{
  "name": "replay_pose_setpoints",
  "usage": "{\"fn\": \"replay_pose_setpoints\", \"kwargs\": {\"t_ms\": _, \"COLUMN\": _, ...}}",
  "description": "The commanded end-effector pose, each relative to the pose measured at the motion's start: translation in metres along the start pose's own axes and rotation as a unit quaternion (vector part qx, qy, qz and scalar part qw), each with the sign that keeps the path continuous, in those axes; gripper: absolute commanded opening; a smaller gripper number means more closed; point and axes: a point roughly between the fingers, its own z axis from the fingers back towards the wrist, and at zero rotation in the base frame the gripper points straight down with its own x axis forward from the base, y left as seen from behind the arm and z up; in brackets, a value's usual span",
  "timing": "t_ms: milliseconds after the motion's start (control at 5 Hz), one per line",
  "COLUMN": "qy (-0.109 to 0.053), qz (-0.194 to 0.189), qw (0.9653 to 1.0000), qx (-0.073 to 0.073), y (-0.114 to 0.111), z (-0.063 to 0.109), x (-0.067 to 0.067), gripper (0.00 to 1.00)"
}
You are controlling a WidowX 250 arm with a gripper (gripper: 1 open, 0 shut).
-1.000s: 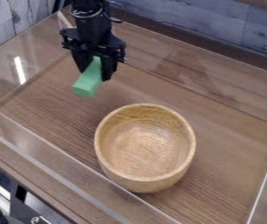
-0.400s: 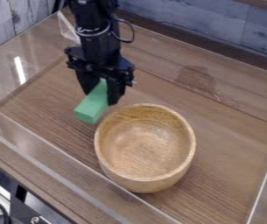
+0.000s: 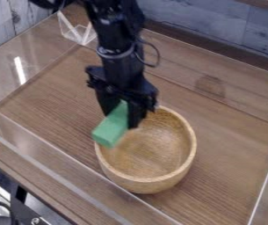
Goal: Put green stick into wooden bowl
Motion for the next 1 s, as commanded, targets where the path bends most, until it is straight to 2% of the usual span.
{"fn": "replay_pose_setpoints", "kwargs": {"t_ms": 0, "qy": -0.022, "qz": -0.015, "qw": 0.9996, "qx": -0.002, "y": -0.018, "z": -0.001, "x": -0.001, "gripper": 0.0}}
{"fn": "replay_pose_setpoints", "kwargs": {"t_ms": 400, "qy": -0.025, "qz": -0.033, "qw": 0.9991, "qx": -0.003, "y": -0.033, "z": -0.023, "x": -0.014, "gripper": 0.0}}
{"fn": "replay_pose_setpoints", "kwargs": {"t_ms": 800, "qy": -0.023, "qz": -0.037, "qw": 0.999, "qx": -0.006, "y": -0.031, "z": -0.021, "x": -0.024, "gripper": 0.0}}
